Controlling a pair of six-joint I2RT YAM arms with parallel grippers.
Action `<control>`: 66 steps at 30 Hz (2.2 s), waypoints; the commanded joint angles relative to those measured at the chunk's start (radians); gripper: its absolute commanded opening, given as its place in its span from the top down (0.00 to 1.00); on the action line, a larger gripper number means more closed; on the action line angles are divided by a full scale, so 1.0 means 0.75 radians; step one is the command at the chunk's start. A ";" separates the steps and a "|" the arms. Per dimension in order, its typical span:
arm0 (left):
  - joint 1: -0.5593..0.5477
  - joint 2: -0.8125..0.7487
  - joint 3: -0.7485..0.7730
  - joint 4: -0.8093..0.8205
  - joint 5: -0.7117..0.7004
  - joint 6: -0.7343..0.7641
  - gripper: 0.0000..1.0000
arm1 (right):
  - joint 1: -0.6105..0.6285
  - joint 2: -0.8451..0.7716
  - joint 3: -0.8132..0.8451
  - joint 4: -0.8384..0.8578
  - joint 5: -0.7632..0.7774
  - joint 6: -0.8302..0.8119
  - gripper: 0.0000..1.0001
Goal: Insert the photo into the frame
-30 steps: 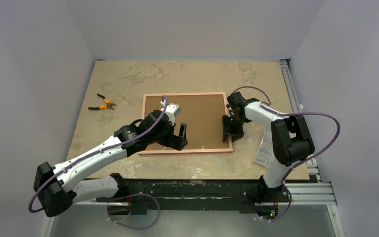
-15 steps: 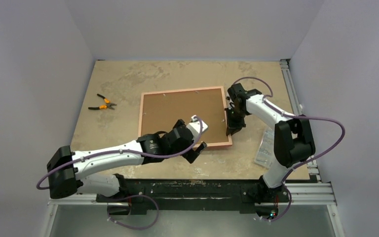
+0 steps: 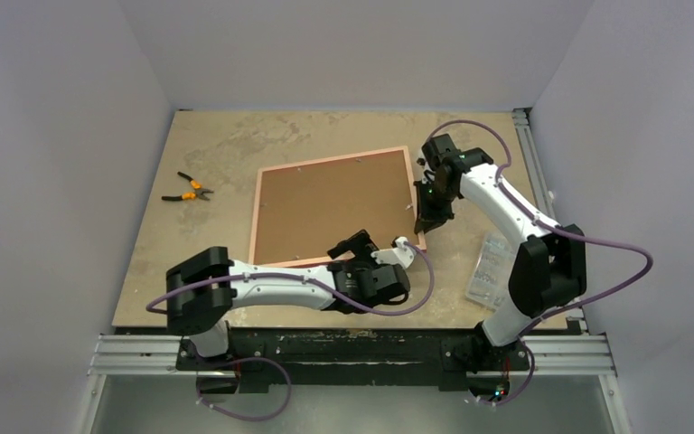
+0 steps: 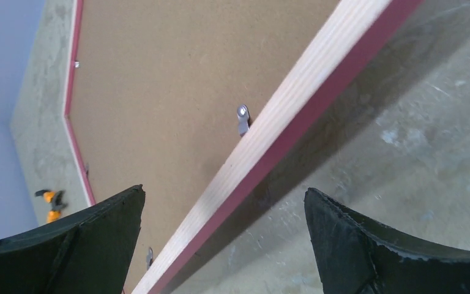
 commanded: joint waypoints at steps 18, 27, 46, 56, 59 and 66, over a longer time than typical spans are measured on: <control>0.102 0.087 0.199 -0.187 -0.409 0.000 0.98 | 0.002 -0.173 0.023 0.010 -0.277 0.016 0.81; 0.080 -0.083 0.240 -0.286 -0.498 0.085 1.00 | -0.010 -0.377 0.164 0.208 -0.153 0.063 0.15; 0.054 -0.681 0.213 -0.551 -0.133 -0.032 1.00 | -0.016 -1.033 -0.463 1.469 -0.556 -0.695 0.14; 0.054 -0.902 0.127 -0.506 0.225 0.044 1.00 | -0.014 -1.001 -0.518 1.432 -1.268 -1.092 0.17; 0.054 -0.921 0.122 -0.506 0.317 0.062 1.00 | -0.009 -0.978 -0.516 1.482 -1.401 -1.092 0.18; 0.054 -0.930 0.130 -0.522 0.452 0.053 1.00 | 0.119 -0.929 -0.515 1.497 -1.475 -1.187 0.17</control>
